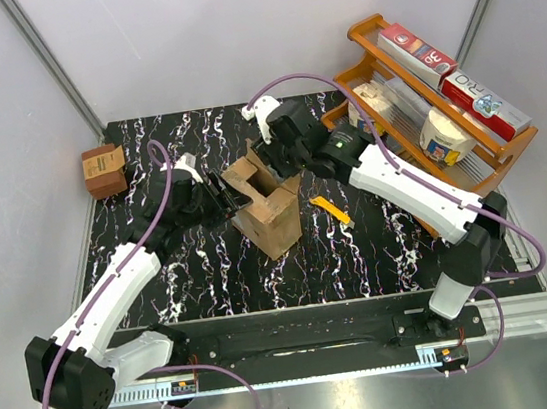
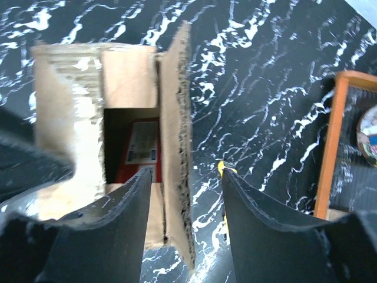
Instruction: Unpack the express box
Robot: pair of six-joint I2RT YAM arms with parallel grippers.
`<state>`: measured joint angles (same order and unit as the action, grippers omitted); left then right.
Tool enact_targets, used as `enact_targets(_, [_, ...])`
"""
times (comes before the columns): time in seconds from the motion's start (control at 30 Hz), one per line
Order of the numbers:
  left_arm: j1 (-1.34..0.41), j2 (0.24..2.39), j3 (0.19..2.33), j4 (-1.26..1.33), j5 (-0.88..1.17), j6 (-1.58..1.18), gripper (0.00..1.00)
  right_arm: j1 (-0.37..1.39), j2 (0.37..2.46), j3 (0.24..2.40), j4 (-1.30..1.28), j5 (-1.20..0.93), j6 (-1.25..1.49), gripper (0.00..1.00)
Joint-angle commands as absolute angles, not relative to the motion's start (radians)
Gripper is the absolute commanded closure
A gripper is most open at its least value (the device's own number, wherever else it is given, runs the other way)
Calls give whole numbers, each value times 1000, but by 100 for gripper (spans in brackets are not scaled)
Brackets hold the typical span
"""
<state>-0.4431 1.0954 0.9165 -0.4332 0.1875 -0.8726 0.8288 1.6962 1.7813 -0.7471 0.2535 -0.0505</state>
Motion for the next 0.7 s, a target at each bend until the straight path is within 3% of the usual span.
enact_targets(0.0, [-437,1100,957,-451,178,-850,32,836,1618,1829,-729,37,-61,48])
enact_targets(0.13, [-437,1100,956,-456,176,-848,32,862,1608,1818,-713,28,-38,66])
enact_targets(0.27, [-437,1098,951,-456,178,-848,32,871,1605,1809,-696,35,-28,71])
enact_targets(0.53, [-437,1091,945,-460,170,-850,32,877,1643,1810,-706,87,-34,71])
enact_targets(0.67, [-437,1091,945,-460,172,-850,32,877,1673,1798,-707,170,-26,56])
